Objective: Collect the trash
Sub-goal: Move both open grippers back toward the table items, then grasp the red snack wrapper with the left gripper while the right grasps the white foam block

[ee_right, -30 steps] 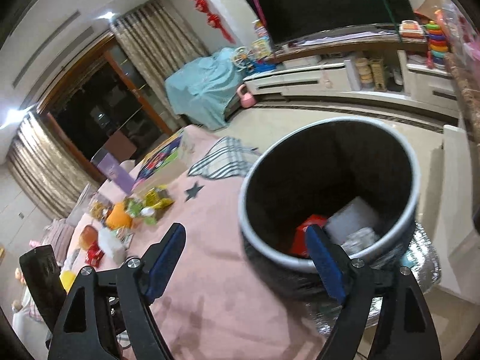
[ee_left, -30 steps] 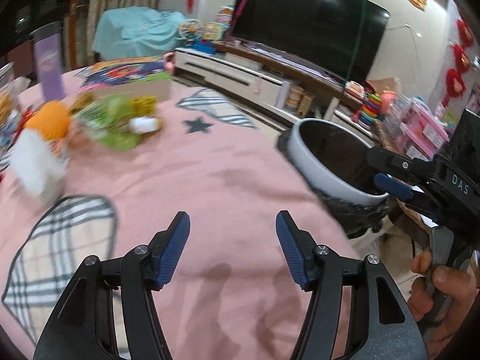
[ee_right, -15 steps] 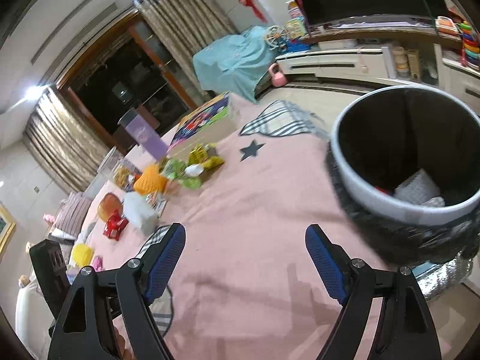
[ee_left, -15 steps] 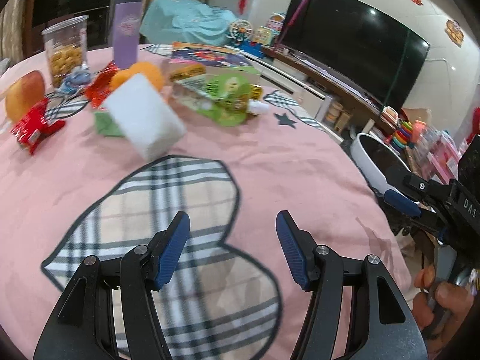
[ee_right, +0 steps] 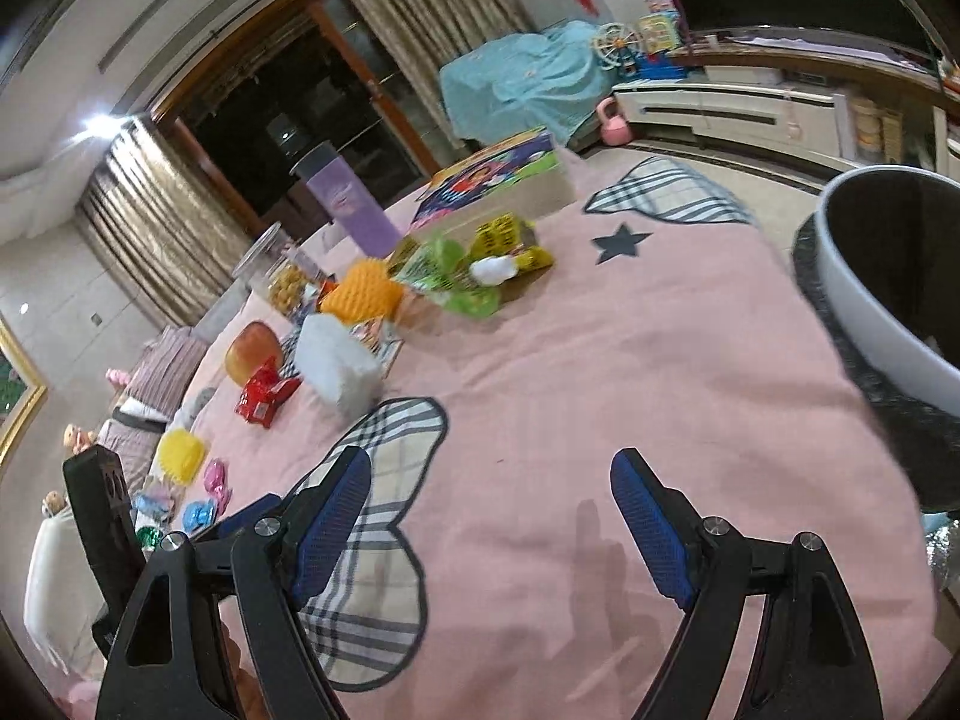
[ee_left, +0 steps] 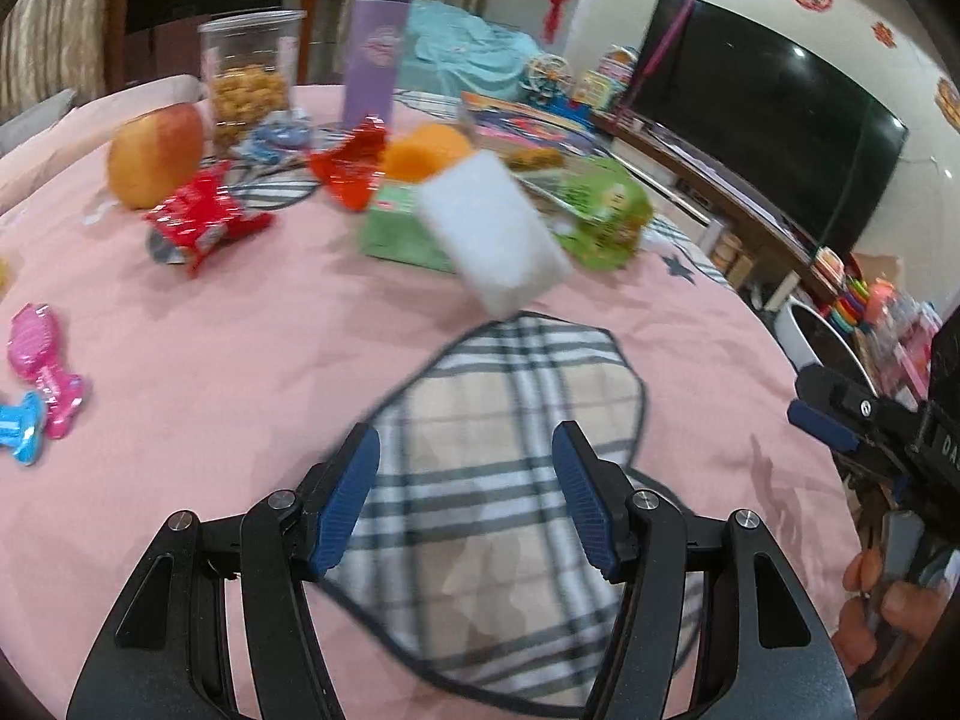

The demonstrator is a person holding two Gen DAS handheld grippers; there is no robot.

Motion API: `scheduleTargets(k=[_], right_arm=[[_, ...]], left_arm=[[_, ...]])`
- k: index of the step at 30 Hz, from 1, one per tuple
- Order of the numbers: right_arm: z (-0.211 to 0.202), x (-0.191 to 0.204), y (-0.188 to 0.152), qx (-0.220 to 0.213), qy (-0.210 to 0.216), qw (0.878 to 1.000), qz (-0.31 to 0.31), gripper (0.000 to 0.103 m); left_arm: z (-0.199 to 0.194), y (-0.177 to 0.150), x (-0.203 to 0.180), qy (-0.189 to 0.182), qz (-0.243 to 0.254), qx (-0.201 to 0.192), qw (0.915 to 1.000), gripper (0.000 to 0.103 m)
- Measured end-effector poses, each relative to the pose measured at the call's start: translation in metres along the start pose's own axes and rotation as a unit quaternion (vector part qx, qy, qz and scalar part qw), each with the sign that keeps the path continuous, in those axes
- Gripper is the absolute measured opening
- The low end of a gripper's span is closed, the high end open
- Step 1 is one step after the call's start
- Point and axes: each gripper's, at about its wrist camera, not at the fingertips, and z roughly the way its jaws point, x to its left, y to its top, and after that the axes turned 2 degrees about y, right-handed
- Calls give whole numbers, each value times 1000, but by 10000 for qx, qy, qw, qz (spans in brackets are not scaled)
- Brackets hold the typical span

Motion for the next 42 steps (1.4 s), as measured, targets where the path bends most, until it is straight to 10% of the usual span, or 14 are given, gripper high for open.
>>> scheduleTargets(k=[23,36,42], right_arm=[[95,99,8,450,244,9908,-1256,84],[141,117,22,615,-142,9838,-1681,83],[145,112,22,671,-235,9838,-1647,57]], left_arm=[[8,56,109,897,-856,-391,9915,81],[51,90,116,1270,-455,-211,9906,81],[61,86,109,1079,-209,-35,9939,33]])
